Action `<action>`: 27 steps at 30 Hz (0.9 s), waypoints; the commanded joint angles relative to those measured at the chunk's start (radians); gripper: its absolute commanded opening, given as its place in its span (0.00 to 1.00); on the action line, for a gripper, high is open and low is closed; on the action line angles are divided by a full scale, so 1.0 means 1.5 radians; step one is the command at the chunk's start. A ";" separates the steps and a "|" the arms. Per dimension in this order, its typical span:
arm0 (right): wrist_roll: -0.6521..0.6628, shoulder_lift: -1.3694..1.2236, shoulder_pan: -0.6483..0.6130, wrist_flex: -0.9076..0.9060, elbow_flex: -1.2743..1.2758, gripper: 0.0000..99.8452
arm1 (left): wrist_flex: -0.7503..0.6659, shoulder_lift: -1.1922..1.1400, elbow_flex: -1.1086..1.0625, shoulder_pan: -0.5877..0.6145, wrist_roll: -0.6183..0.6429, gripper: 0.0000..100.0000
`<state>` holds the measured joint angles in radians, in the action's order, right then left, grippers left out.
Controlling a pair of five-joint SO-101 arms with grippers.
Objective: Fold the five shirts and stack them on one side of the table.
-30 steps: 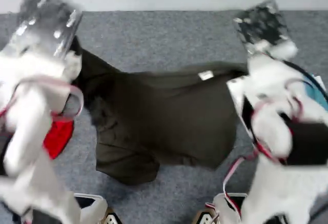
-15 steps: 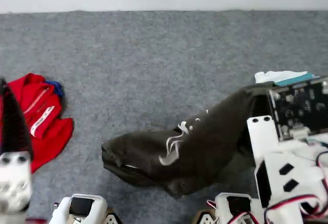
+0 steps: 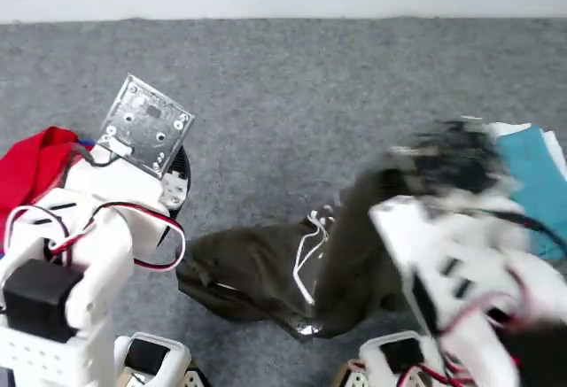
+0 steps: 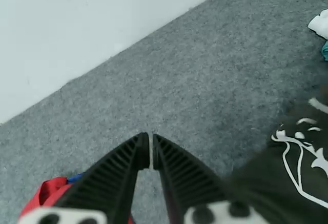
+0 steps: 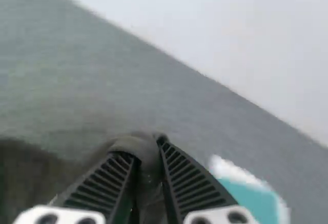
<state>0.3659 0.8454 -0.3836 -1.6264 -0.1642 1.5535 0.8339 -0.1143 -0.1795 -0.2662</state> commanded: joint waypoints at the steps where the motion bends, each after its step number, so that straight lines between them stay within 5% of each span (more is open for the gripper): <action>1: -0.008 -0.042 -0.166 0.098 0.029 0.01 | -0.019 0.025 -0.013 0.005 0.006 0.01; 8: -0.002 -0.262 -0.183 0.096 -0.346 0.01 | -0.018 0.076 -0.017 0.154 0.010 0.01; 12: -0.003 -0.411 -0.086 0.026 -0.516 0.01 | -0.018 0.115 -0.051 0.162 0.010 0.01; 18: -0.009 -0.606 0.072 0.009 -0.525 0.01 | -0.023 0.184 -0.128 0.162 0.011 0.01; 21: -0.009 -0.682 0.118 0.021 -0.526 0.01 | -0.023 0.200 -0.175 0.147 0.011 0.01; 27: -0.008 -0.765 0.195 0.007 -0.526 0.01 | -0.037 0.204 -0.261 -0.009 0.011 0.01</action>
<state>0.3659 -0.2900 -0.1442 -1.6126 -0.9160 1.5397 1.1377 -0.4641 -0.0936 -0.2570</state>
